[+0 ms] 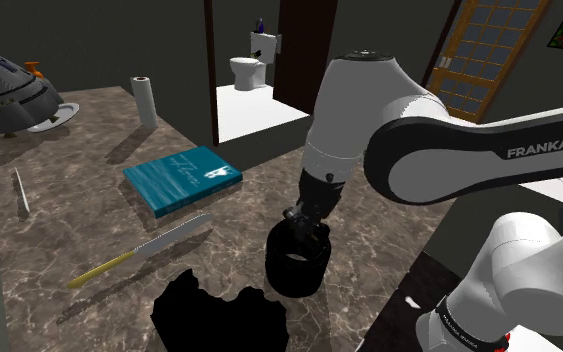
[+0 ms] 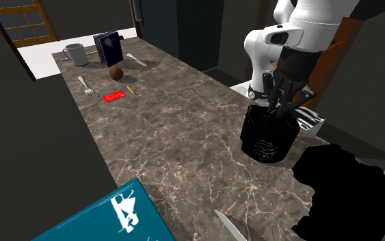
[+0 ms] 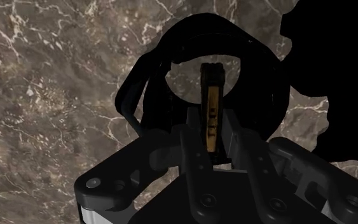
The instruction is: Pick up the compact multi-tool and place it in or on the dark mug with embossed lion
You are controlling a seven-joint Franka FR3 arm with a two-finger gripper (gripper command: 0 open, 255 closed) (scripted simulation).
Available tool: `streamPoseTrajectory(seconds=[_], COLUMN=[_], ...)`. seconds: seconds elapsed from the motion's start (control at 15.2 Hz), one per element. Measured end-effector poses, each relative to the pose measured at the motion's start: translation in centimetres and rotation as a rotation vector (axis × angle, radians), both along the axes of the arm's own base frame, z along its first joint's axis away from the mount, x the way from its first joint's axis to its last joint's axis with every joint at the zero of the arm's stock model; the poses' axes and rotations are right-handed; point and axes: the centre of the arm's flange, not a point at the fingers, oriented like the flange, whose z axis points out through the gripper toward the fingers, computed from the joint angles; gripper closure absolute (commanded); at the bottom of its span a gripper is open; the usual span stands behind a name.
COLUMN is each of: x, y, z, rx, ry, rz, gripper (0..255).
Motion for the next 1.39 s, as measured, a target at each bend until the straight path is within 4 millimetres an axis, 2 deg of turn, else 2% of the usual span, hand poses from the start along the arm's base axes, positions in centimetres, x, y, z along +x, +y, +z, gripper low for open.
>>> streamPoseTrajectory(seconds=[0.33, 0.4, 0.79, 1.12, 1.39], x=[0.0, 0.0, 0.0, -0.3, -0.4], y=[0.0, 0.0, 0.0, -0.1, -0.1], z=[-0.2, -0.2, -0.2, 4.2, 4.7], rx=[0.000, 0.000, 0.000, 0.001, 0.000], ry=[0.000, 0.000, 0.000, -0.001, -0.001], rz=[0.000, 0.000, 0.000, 0.000, 0.000], gripper=[255, 0, 0, 0, 0])
